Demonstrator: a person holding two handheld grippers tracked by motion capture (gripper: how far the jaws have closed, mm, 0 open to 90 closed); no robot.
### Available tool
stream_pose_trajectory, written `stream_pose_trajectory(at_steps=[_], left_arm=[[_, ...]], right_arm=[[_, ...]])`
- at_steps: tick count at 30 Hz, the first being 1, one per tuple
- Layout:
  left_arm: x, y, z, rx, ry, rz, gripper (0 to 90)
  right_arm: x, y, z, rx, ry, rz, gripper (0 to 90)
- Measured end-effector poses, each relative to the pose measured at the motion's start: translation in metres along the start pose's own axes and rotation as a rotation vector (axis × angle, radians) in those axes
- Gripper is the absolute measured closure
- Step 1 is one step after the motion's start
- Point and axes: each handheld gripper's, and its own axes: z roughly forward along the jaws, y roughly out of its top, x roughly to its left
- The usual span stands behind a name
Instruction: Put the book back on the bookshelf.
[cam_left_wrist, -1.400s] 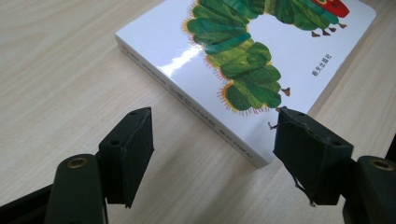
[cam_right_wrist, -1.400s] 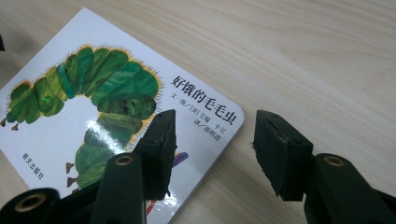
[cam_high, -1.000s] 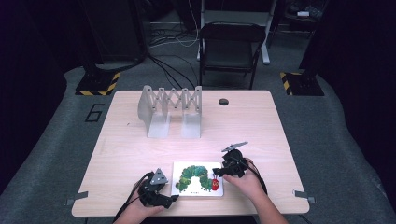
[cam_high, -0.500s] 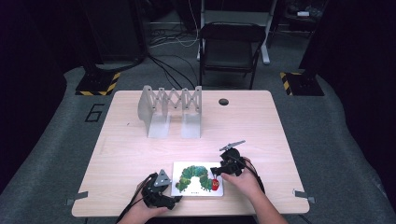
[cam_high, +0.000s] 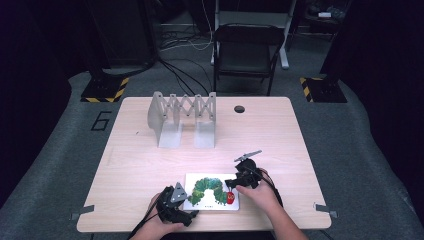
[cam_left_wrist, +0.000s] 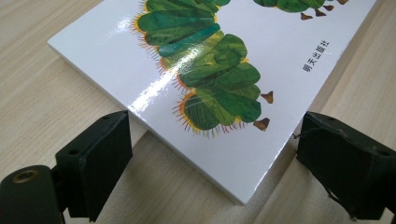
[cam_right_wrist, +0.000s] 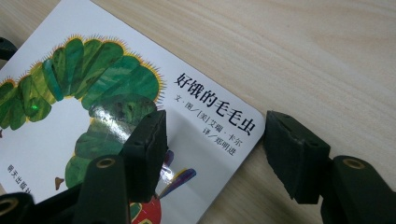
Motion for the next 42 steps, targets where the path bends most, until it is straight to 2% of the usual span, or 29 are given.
stream_pose_trajectory(at_steps=[3, 5, 11, 13, 16, 20, 26, 29, 33, 35, 36, 39, 42], left_arm=[[0.0, 0.0, 0.001, -0.005, -0.001, -0.002, 7.9], [0.0, 0.0, 0.001, -0.005, -0.001, -0.003, 7.7], [-0.001, 0.0, 0.001, -0.005, -0.003, -0.005, 6.3], [-0.003, 0.0, 0.003, -0.015, 0.01, -0.011, 5.0], [-0.003, 0.0, 0.003, 0.0, 0.009, -0.012, 3.5], [-0.005, 0.0, 0.005, -0.015, 0.015, -0.016, 1.8], [-0.005, 0.0, 0.005, -0.015, 0.013, -0.019, 1.4], [-0.006, 0.0, 0.005, -0.008, 0.017, -0.018, 1.4], [-0.008, 0.0, 0.006, -0.019, 0.032, -0.037, 1.5], [-0.009, 0.001, 0.006, -0.022, 0.044, -0.046, 1.4], [-0.011, 0.001, 0.007, -0.026, 0.062, -0.06, 1.4], [-0.011, 0.001, 0.008, -0.035, 0.061, -0.062, 1.4], [-0.011, 0.001, 0.007, -0.024, 0.057, -0.059, 1.4]], right_arm=[[-0.002, 0.0, 0.0, 0.0, 0.012, -0.007, 39.2], [-0.002, 0.001, 0.001, 0.002, 0.015, 0.014, 38.8], [0.0, 0.001, 0.002, 0.001, 0.009, 0.009, 35.6], [0.001, 0.002, 0.003, 0.0, 0.003, -0.003, 34.5], [0.001, 0.002, 0.003, 0.002, 0.006, 0.003, 34.3], [0.001, 0.003, 0.003, 0.005, 0.006, 0.017, 34.3], [0.001, 0.004, 0.003, 0.004, 0.002, 0.024, 35.3], [0.0, 0.005, 0.003, 0.01, 0.001, 0.044, 35.9], [0.001, 0.006, 0.003, 0.011, -0.001, 0.059, 36.3], [0.0, 0.006, 0.003, 0.018, -0.004, 0.044, 36.3], [0.001, 0.006, 0.003, 0.02, -0.003, 0.05, 36.4], [-0.001, 0.007, 0.003, 0.016, 0.004, 0.056, 36.6], [-0.002, 0.007, 0.003, 0.017, 0.011, 0.065, 36.7]])
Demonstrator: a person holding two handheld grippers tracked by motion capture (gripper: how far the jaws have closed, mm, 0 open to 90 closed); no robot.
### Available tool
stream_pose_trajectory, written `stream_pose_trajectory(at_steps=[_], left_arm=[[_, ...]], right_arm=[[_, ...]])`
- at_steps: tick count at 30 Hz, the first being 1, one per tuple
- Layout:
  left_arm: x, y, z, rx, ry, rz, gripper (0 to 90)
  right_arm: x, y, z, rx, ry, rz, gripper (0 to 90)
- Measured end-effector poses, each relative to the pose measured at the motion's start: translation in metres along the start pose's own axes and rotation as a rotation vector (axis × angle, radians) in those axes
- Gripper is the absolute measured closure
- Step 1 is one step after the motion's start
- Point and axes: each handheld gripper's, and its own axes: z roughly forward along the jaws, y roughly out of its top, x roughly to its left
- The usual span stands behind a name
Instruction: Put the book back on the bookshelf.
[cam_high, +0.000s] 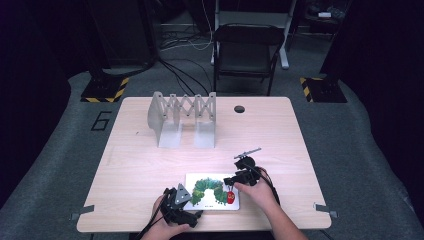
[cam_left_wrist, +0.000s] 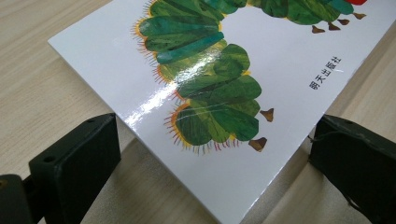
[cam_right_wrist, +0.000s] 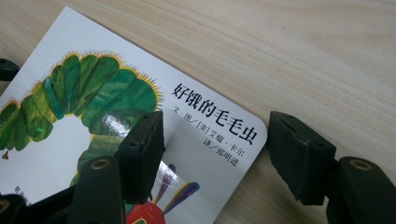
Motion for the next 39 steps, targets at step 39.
stream_pose_trajectory(at_steps=[39], left_arm=[[0.0, 0.001, 0.001, 0.009, -0.003, 0.01, 0.0]], right_arm=[[-0.003, 0.008, -0.011, -0.002, 0.019, 0.037, 40.6]])
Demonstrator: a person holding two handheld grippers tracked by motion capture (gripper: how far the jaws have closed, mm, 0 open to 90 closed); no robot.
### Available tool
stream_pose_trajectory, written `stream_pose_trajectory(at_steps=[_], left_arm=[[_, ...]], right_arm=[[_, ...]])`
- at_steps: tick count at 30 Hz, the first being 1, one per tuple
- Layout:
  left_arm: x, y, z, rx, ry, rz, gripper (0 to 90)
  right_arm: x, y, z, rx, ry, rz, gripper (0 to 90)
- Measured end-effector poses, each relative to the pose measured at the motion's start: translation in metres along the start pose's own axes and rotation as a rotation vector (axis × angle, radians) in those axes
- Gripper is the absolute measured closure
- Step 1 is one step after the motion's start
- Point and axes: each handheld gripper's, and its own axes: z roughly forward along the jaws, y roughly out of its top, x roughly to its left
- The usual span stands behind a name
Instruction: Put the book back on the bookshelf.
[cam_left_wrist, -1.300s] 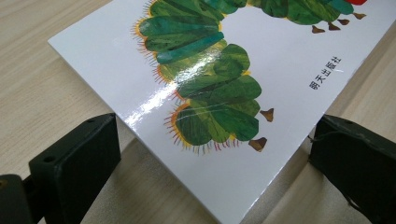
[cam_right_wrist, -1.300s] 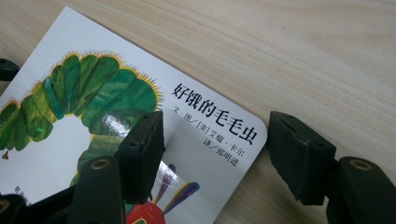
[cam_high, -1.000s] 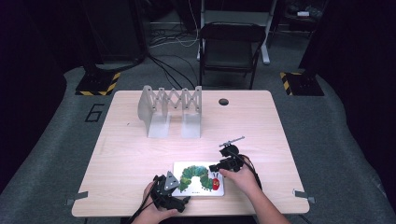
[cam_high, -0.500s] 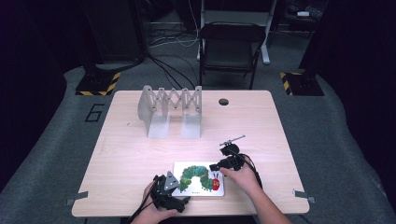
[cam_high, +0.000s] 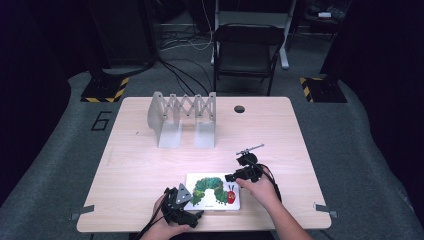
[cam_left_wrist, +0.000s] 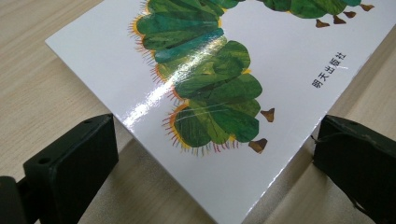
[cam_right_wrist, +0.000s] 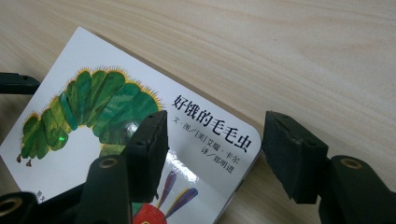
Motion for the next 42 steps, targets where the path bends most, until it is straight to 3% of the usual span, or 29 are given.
stream_pose_trajectory(at_steps=[9, 28, 34, 42], left_arm=[[-0.0009, 0.0017, 0.0002, 0.013, 0.004, -0.01, 0.0], [-0.0042, 0.0018, -0.0004, 0.018, 0.0, -0.018, 0.0], [-0.0046, 0.0018, -0.0008, 0.023, 0.008, -0.017, 0.0], [-0.0051, 0.0019, -0.0001, 0.016, 0.011, -0.019, 0.0]], right_arm=[[0.0017, 0.0012, -0.0011, 0.003, -0.011, -0.01, 41.3], [0.0049, 0.0008, 0.002, 0.028, -0.033, 0.022, 42.7], [0.0073, 0.002, -0.0001, 0.022, -0.046, -0.008, 42.6], [0.0088, 0.0042, -0.0061, 0.019, -0.04, -0.004, 43.0]])
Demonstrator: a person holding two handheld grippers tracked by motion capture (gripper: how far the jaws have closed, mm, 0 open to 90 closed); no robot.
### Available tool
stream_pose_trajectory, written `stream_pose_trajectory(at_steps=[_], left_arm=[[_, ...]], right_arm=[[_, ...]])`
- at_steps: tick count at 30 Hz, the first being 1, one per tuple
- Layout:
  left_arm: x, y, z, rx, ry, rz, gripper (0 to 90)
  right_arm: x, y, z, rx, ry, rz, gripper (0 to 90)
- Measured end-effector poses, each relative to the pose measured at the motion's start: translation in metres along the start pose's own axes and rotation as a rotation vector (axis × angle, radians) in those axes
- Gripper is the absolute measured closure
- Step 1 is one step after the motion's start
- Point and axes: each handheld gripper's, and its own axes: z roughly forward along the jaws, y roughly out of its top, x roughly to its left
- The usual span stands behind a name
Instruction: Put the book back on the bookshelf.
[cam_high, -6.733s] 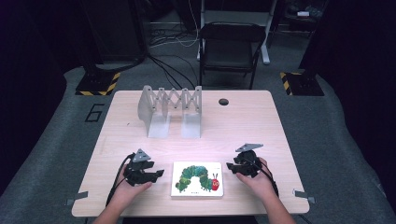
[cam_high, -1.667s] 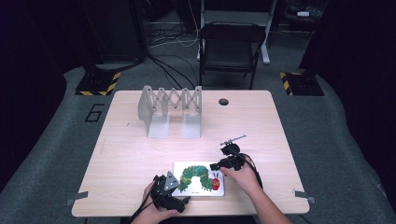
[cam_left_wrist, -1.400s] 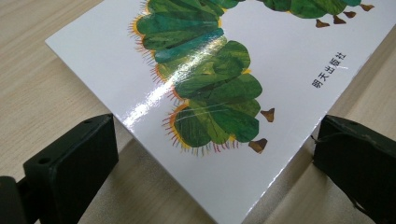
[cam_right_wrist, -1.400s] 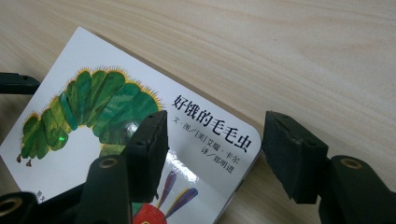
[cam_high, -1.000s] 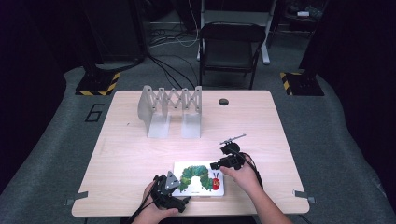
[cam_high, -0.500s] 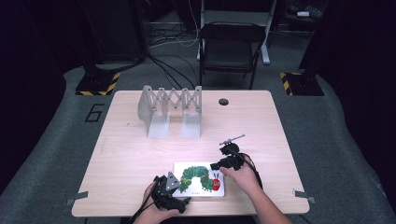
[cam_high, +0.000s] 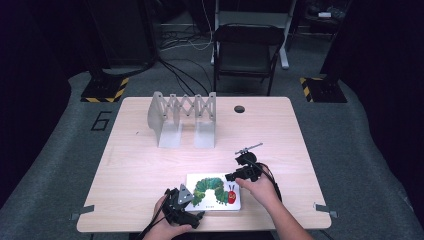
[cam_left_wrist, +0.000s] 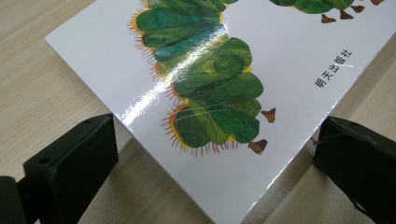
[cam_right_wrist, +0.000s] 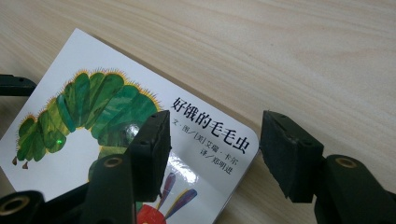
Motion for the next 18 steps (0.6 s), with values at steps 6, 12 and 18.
stream_pose_trajectory(at_steps=[6, 12, 18], left_arm=[[-0.0003, -0.0001, -0.0002, 0.002, 0.006, 0.002, 0.0], [-0.0007, 0.0006, -0.0007, 0.013, -0.004, 0.005, 0.0], [0.0005, 0.006, -0.0009, 0.062, -0.013, 0.009, 0.0]], right_arm=[[-0.0017, -0.0001, -0.0013, -0.014, 0.01, 0.002, 43.0], [-0.0015, 0.0007, -0.0051, -0.022, 0.027, 0.016, 43.0], [-0.001, 0.0019, -0.0068, -0.029, 0.021, 0.005, 43.1]])
